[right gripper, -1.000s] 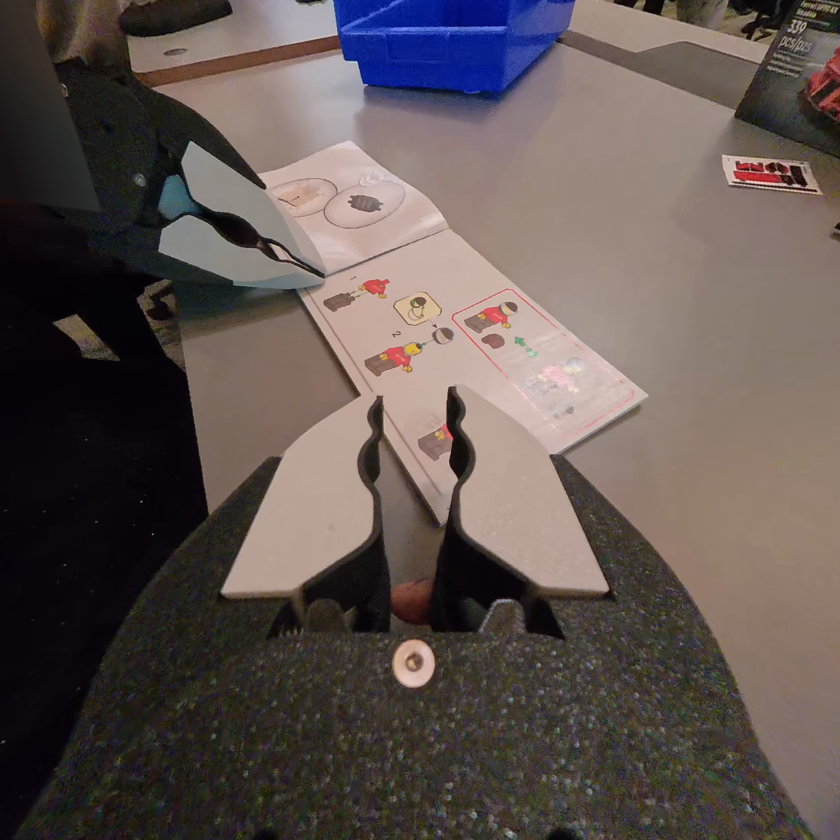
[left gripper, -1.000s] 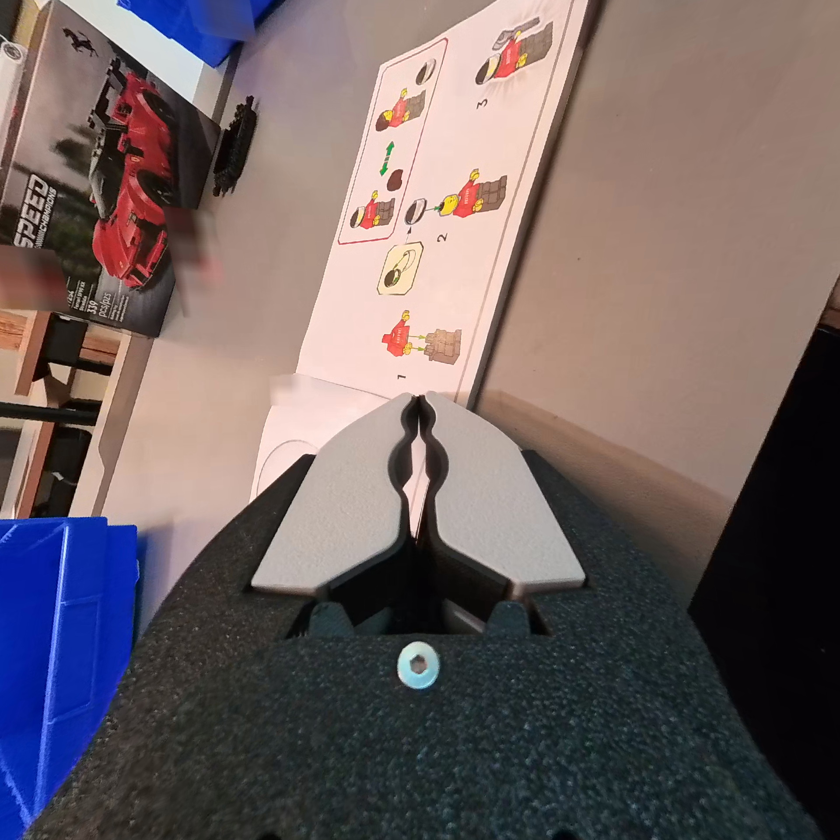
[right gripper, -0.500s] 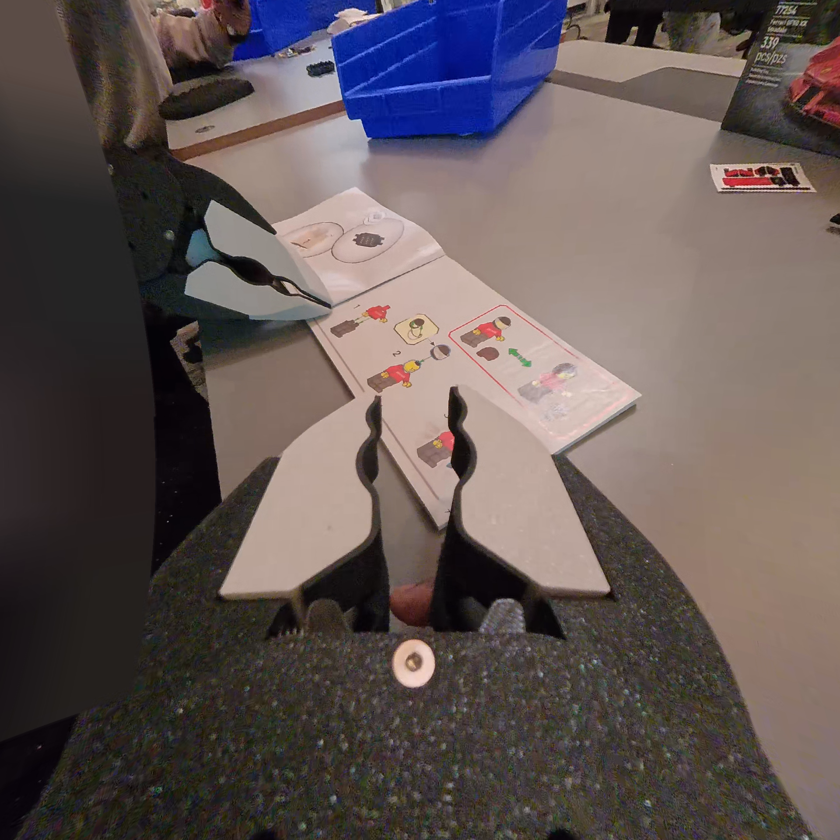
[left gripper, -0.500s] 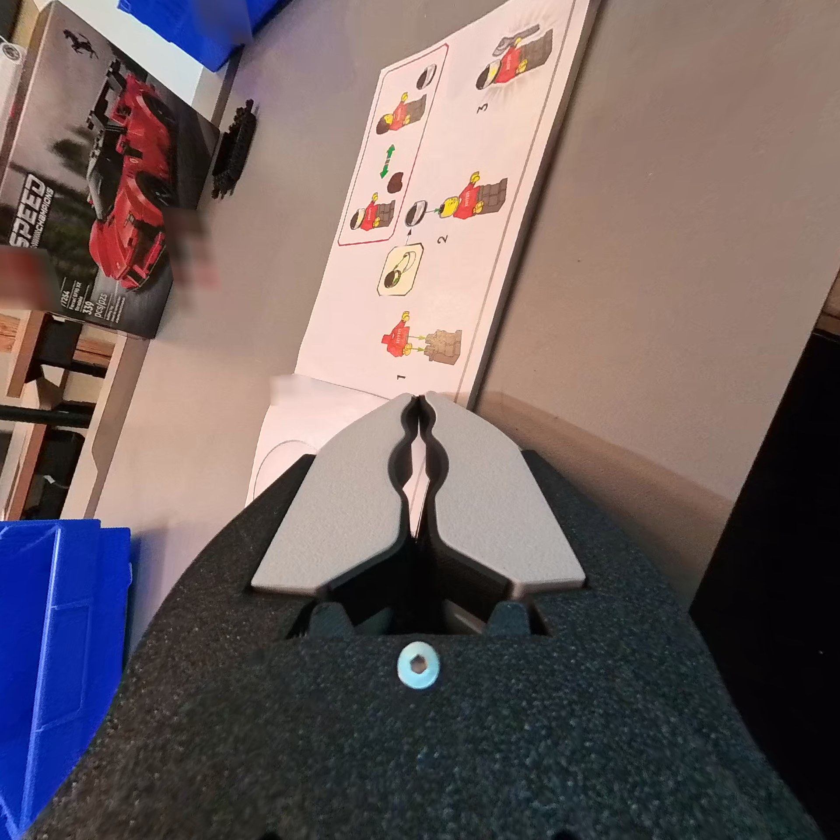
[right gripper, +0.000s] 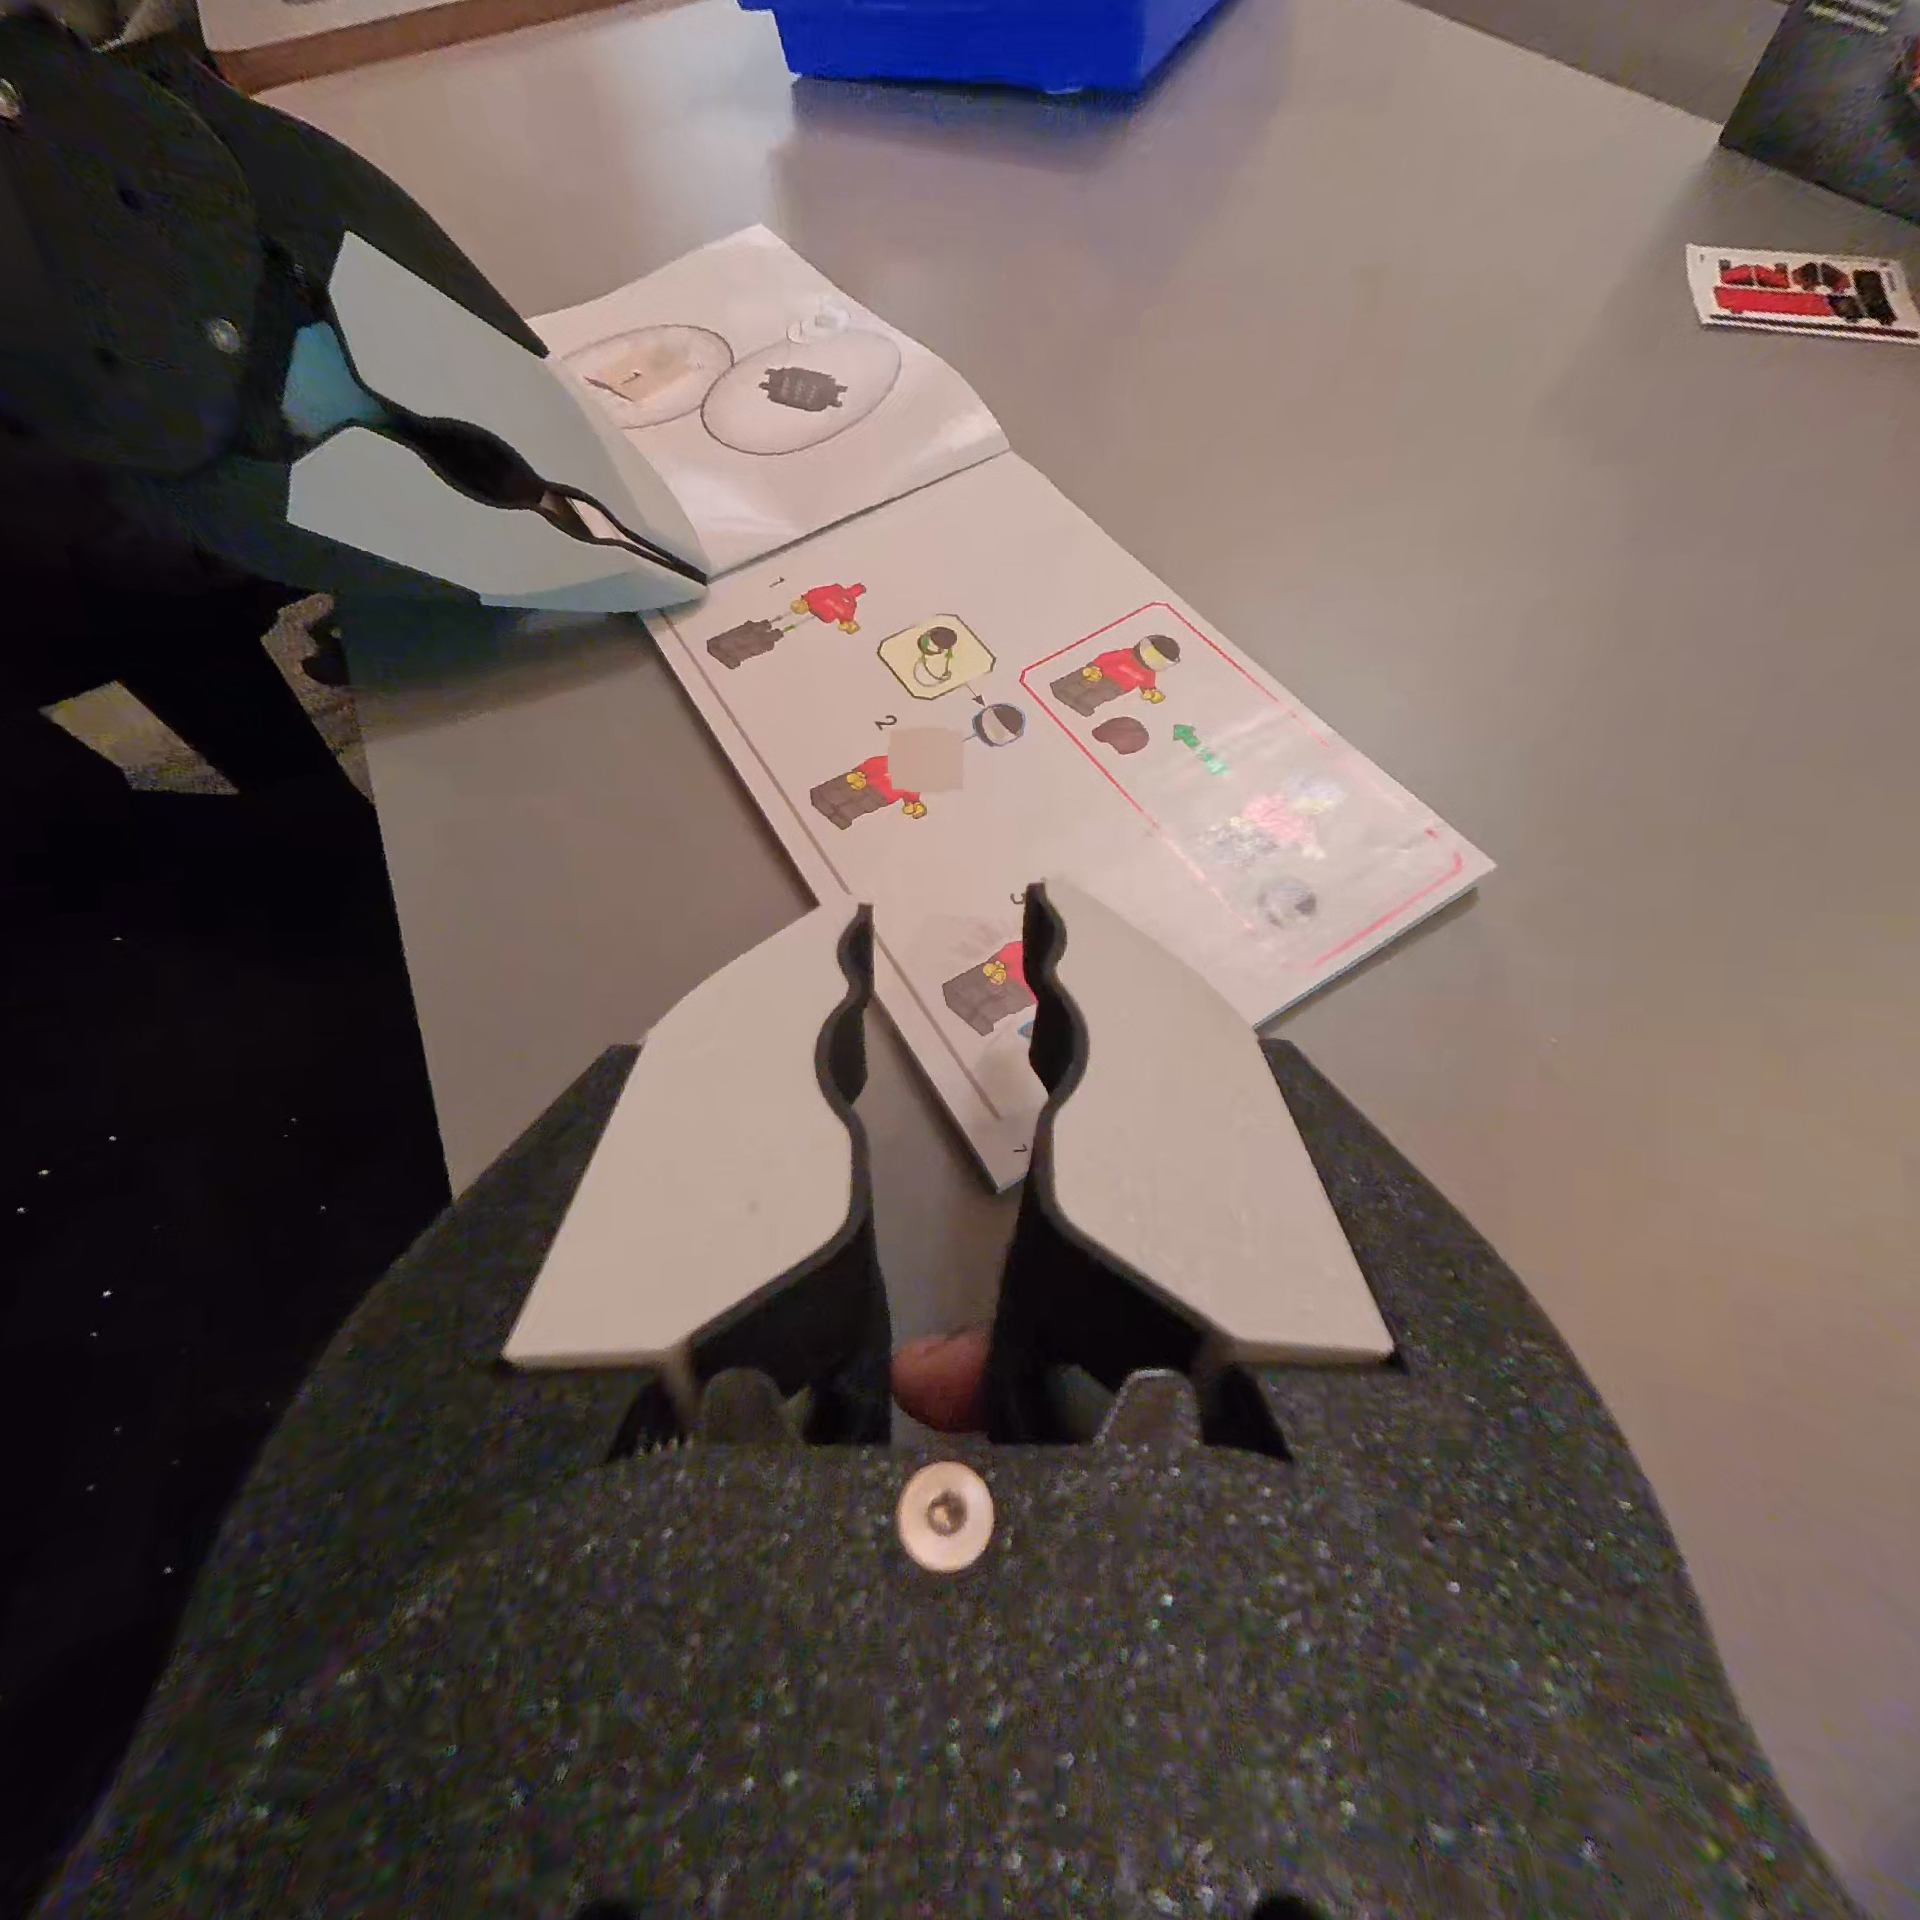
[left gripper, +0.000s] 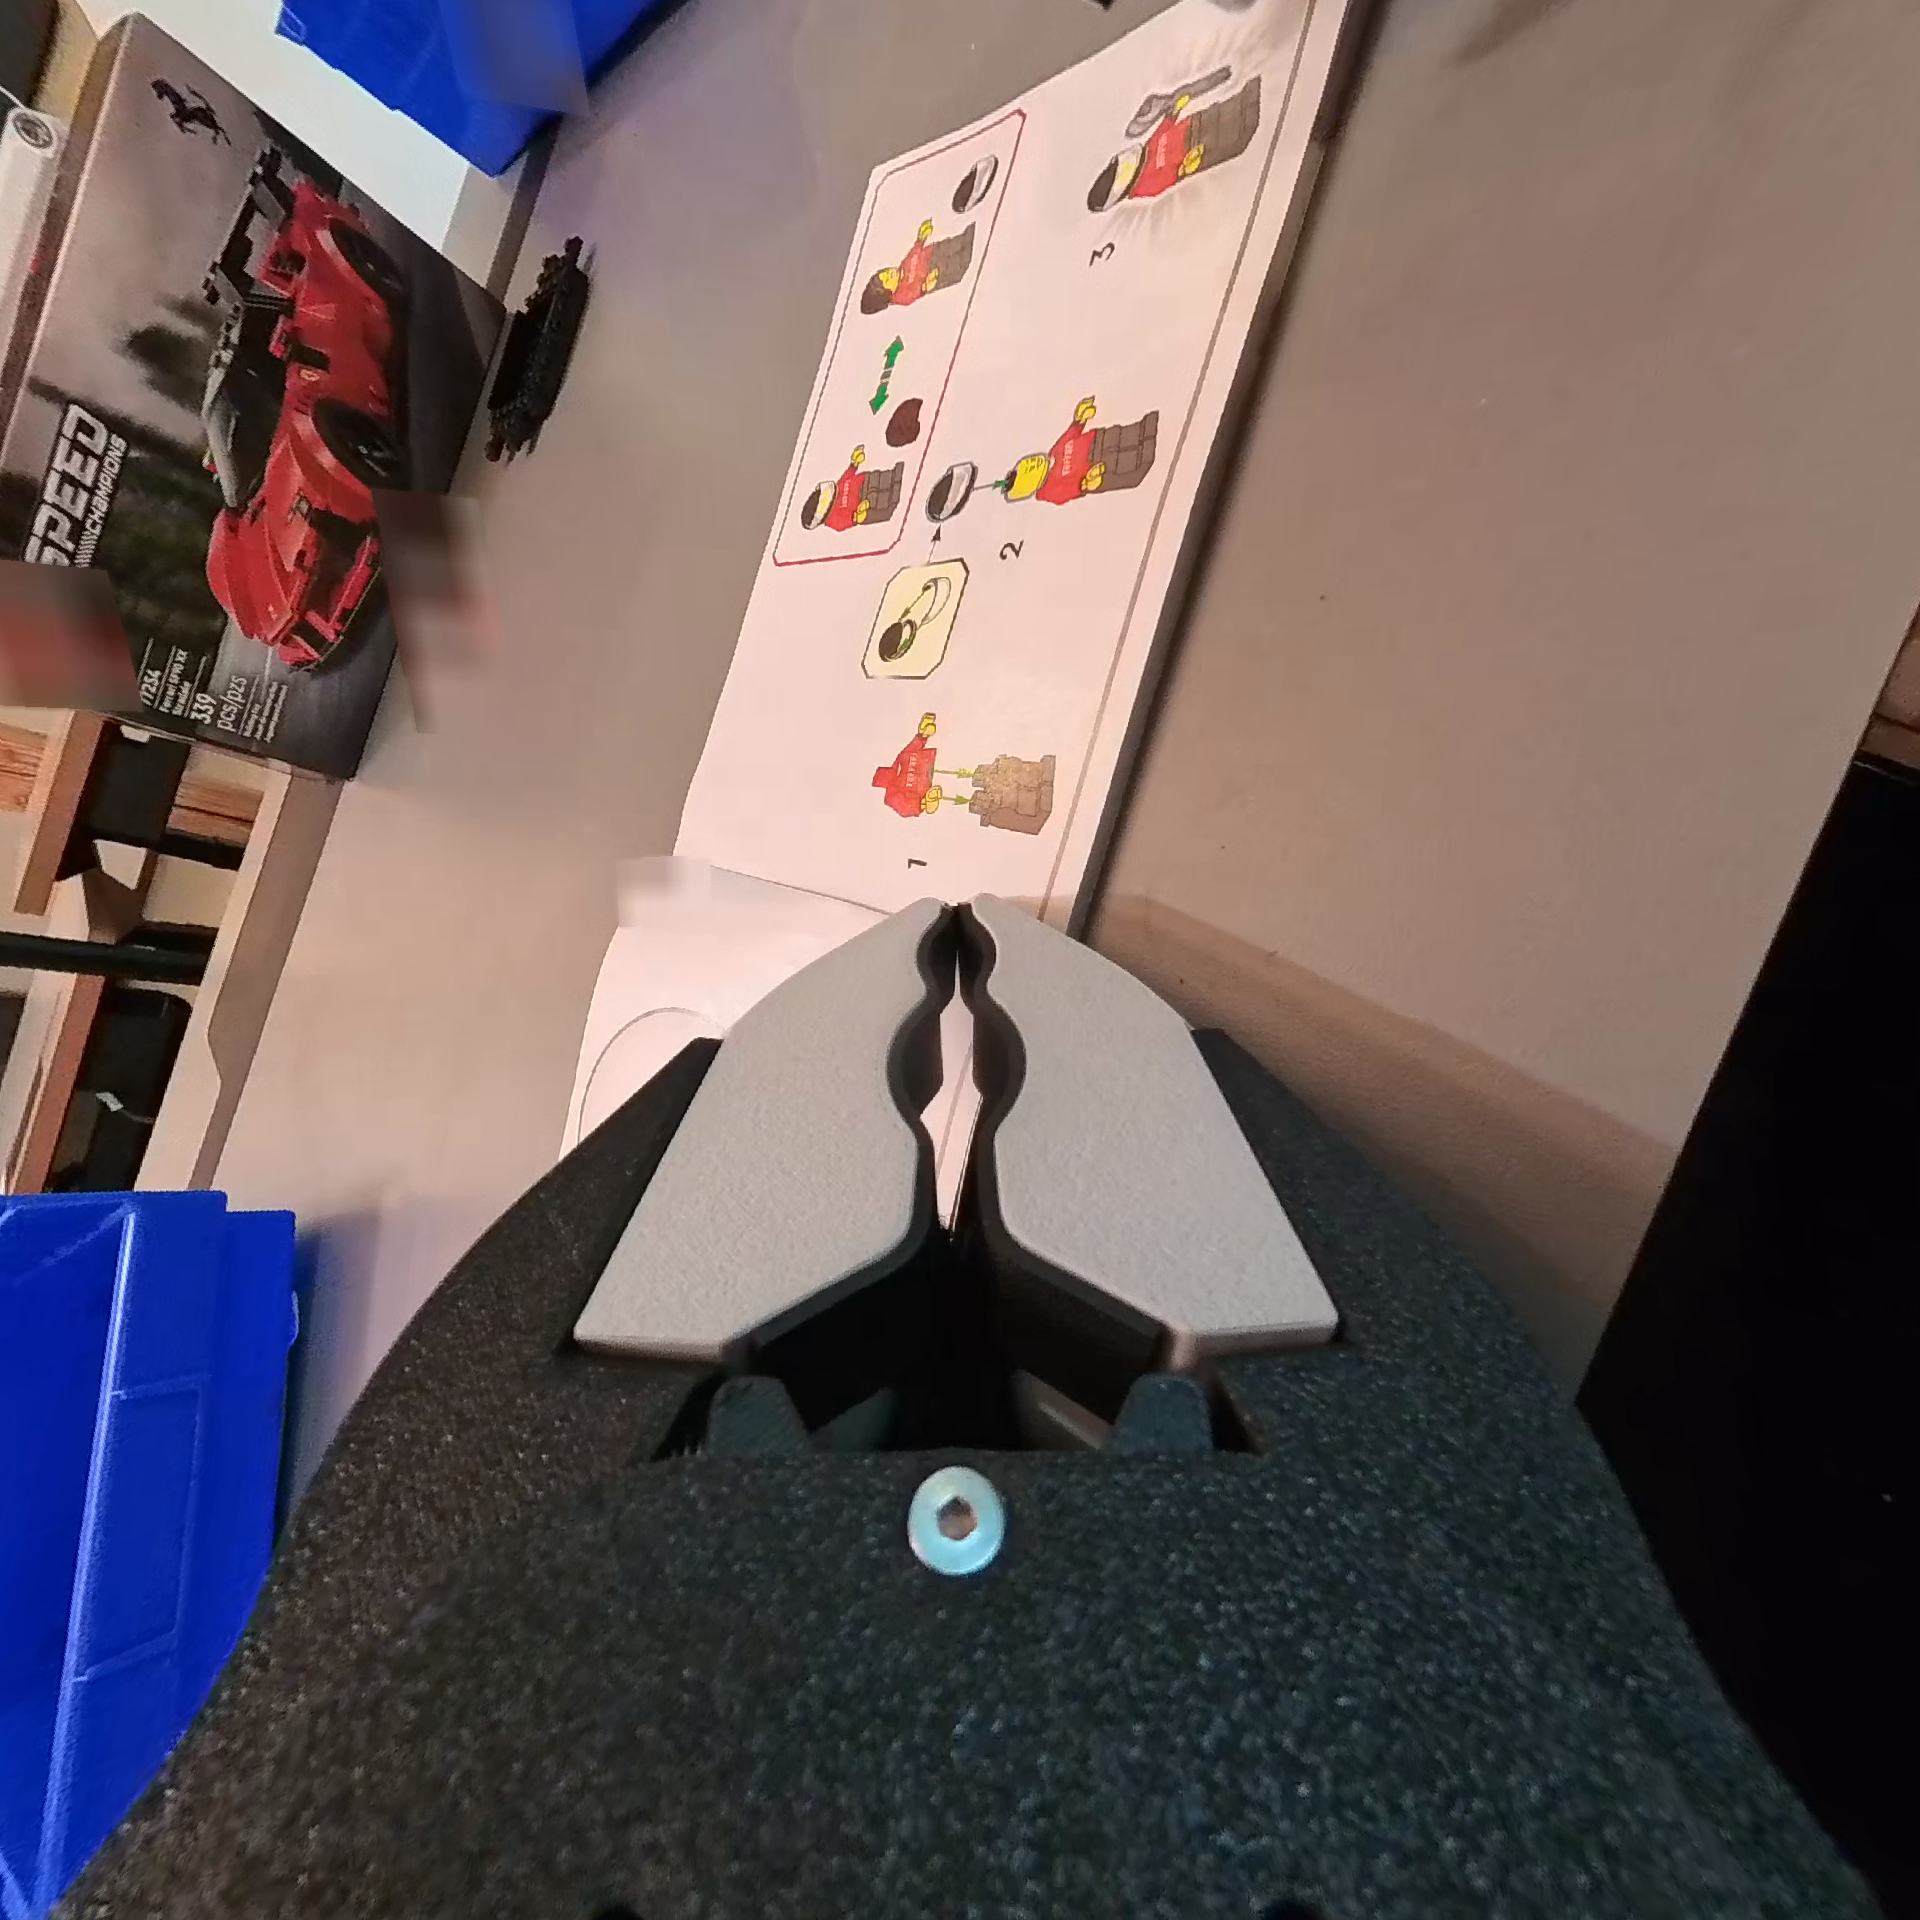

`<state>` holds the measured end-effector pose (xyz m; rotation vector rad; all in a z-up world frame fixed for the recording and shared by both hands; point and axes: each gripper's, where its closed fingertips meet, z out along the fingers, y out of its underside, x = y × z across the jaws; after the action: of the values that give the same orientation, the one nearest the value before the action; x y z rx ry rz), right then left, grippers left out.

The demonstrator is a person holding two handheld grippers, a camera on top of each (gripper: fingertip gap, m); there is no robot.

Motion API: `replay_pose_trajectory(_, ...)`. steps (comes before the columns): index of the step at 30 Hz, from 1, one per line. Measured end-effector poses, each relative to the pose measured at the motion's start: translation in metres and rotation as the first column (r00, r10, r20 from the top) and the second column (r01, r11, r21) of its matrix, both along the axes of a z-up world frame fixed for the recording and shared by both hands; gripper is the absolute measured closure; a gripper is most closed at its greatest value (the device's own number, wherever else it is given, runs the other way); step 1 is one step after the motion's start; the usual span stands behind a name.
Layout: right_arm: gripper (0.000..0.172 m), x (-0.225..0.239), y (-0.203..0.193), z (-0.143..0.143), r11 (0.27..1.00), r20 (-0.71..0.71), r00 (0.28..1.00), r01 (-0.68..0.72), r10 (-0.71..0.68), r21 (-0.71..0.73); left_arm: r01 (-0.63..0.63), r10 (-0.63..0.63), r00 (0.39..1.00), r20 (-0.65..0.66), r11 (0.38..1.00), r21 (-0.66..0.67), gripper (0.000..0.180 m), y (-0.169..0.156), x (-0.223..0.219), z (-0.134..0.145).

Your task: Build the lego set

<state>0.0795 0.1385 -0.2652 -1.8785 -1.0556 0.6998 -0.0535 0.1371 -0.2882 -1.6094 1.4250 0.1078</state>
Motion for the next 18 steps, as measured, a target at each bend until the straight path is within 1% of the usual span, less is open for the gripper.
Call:
replay_pose_trajectory(8, 0.145, 0.001, 0.002, -0.002, 1.000, 0.014, 1.000, 0.016, -0.016, -0.009, 0.004, -0.004, 1.000, 0.014, 1.000, -0.006, 0.180, 0.000, 0.000, 0.000)
replay_pose_trajectory(18, 0.145, -0.001, 0.001, -0.012, 1.000, 0.101, 0.995, 0.012, -0.011, -0.008, 0.006, -0.006, 1.000, 0.019, 1.000, -0.006, 0.180, 0.000, 0.000, 0.000)
